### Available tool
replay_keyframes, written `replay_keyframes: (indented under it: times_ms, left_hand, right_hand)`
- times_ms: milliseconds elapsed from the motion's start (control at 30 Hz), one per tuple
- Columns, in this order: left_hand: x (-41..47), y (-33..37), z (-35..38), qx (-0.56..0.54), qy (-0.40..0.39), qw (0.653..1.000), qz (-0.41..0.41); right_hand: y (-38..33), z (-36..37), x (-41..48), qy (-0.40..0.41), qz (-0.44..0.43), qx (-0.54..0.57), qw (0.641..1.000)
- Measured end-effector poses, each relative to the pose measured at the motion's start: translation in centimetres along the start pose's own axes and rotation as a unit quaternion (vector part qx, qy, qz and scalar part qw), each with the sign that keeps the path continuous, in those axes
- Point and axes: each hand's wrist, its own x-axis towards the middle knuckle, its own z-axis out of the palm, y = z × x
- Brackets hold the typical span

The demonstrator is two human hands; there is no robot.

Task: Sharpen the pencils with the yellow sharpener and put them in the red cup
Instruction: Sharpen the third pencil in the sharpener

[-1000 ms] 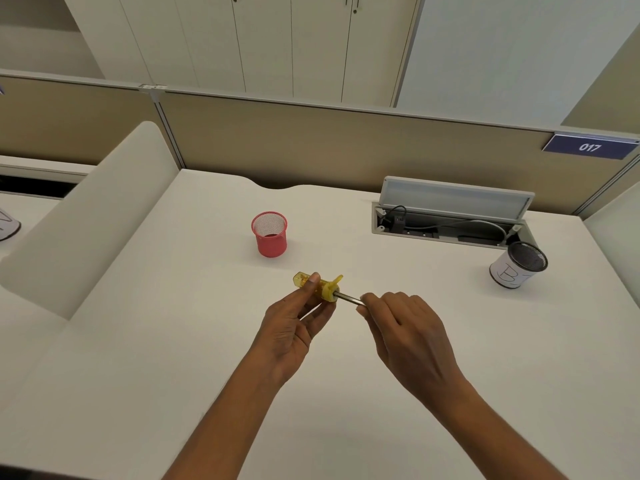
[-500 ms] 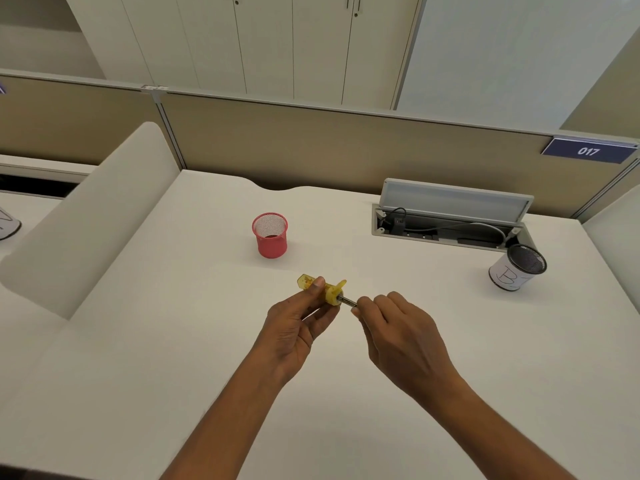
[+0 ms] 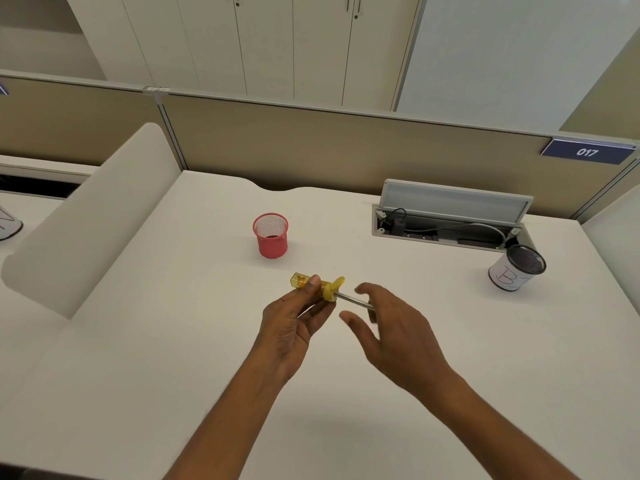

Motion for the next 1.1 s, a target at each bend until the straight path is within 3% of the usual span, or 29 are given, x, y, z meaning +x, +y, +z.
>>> replay_keyframes:
  times_ms: [100,233,333,400,433,467,500,567,600,633,667,700,767,800,833,867,933,1033,1100]
  left_hand:
    - [0.0,0.0,0.0,-0.01,0.005,1.0,-0.002]
    - [-0.2,-0.2,0.2,0.013,-0.004,1.0,0.006]
    - [-0.3,-0.4,0.1,0.023,-0.012,0.999,0.02]
    - [-0.2,-0.3,-0.1,0.033,-0.021,0.999,0.024]
    - [-0.1,-0.3,-0.3,0.04,-0.026,0.999,0.026]
    - [-0.1,-0.2,-0.4,0.049,-0.03,0.998,0.027]
    - [0.0,-0.2,-0.4,0.058,-0.033,0.997,0.028]
    - [0.1,-0.2,-0.5,0.071,-0.032,0.996,0.031]
    - [0.1,-0.3,-0.5,0.075,-0.032,0.996,0.033]
    - [0.1,-0.3,-0.5,0.077,-0.031,0.996,0.033]
    - [0.0,-0.4,-0.5,0.078,-0.031,0.996,0.033]
    - [0.0,-0.5,-0.4,0.076,-0.029,0.996,0.034]
    - [0.0,-0.5,-0.4,0.065,-0.025,0.997,0.035]
    - [0.0,-0.5,-0.3,0.055,-0.023,0.998,0.033]
    - [0.0,-0.4,-0.3,0.047,-0.019,0.998,0.031]
    - [0.1,-0.4,-0.2,0.041,-0.013,0.999,0.029]
    - [0.1,-0.3,-0.1,0.04,-0.007,0.999,0.028]
    - [0.0,-0.3,-0.1,0.04,-0.012,0.999,0.024]
    - [-0.1,-0.4,0.0,0.043,-0.016,0.999,0.021]
  right_hand:
    - [1.5,0.5,0.2,0.049,-0.133,-0.17,0.975]
    - [2.0,1.1,0.3,0.102,-0.178,-0.216,0.955]
    - [1.7,1.7,0.0,0.092,-0.12,-0.103,0.983]
    - [0.5,1.6,0.0,0.061,-0.013,0.088,0.994]
    - [-0.3,1.2,0.0,0.036,0.068,0.199,0.977]
    - [-1.0,0.7,0.3,0.004,0.164,0.309,0.937]
    - [-1.4,0.1,0.6,-0.035,0.269,0.408,0.872]
    - [-1.2,-1.1,1.3,-0.12,0.418,0.546,0.716]
    - [-0.9,-1.5,1.5,-0.153,0.451,0.57,0.67]
    - [-0.6,-1.7,1.6,-0.176,0.454,0.573,0.659]
    - [-0.5,-1.8,1.5,-0.185,0.438,0.562,0.676]
    - [-0.3,-1.5,1.4,-0.179,0.404,0.53,0.724]
    - [-0.2,-0.4,0.6,-0.114,0.256,0.375,0.883]
    - [0.1,0.1,0.2,-0.056,0.148,0.237,0.958]
    - [0.5,0.7,-0.2,-0.012,0.047,0.089,0.995]
    - [1.0,1.0,-0.5,0.025,-0.027,-0.034,0.999]
    - [1.9,1.2,-0.7,0.075,-0.115,-0.163,0.977]
    - [2.1,1.3,-0.6,0.127,-0.16,-0.223,0.953]
    - [1.9,1.7,-0.7,0.147,-0.17,-0.204,0.953]
